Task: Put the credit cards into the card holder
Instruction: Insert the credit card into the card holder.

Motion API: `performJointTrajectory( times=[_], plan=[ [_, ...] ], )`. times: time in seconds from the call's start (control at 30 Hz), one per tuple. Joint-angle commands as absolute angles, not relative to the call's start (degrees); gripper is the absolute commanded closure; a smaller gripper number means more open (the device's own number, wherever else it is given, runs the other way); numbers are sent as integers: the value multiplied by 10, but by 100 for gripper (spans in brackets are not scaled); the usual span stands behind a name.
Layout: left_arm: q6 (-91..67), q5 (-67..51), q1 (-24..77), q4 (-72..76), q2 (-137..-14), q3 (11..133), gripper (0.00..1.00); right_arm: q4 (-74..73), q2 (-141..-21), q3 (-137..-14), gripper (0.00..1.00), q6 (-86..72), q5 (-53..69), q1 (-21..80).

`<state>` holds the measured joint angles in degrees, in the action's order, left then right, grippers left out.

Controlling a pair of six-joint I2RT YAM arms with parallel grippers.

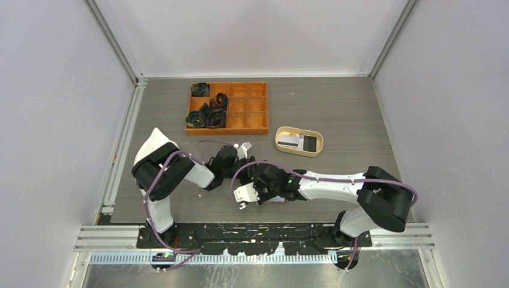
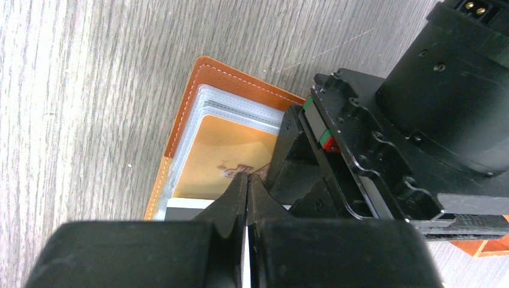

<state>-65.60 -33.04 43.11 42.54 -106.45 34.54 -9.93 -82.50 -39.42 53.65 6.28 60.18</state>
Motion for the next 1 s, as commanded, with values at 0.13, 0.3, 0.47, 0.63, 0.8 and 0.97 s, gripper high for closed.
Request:
performJointTrajectory(
  times=[0.13, 0.3, 0.47, 0.63, 0.8, 0.97],
  plan=[
    [-626, -307, 433, 348, -1037, 339, 71, -106, -806, -402, 97, 534, 67, 587],
    [-622, -303, 433, 336, -1022, 338, 70, -111, -803, -401, 97, 534, 71, 582],
    [-615, -292, 433, 316, -1008, 336, 69, -116, -800, -399, 97, 539, 73, 574],
    [-612, -281, 433, 308, -989, 329, 69, -121, -798, -398, 97, 540, 76, 566],
    [-613, -270, 433, 306, -957, 321, 69, -129, -791, -397, 97, 535, 91, 557],
    [-610, -259, 433, 306, -926, 309, 69, -174, -759, -412, 95, 516, 172, 529]
  ],
)
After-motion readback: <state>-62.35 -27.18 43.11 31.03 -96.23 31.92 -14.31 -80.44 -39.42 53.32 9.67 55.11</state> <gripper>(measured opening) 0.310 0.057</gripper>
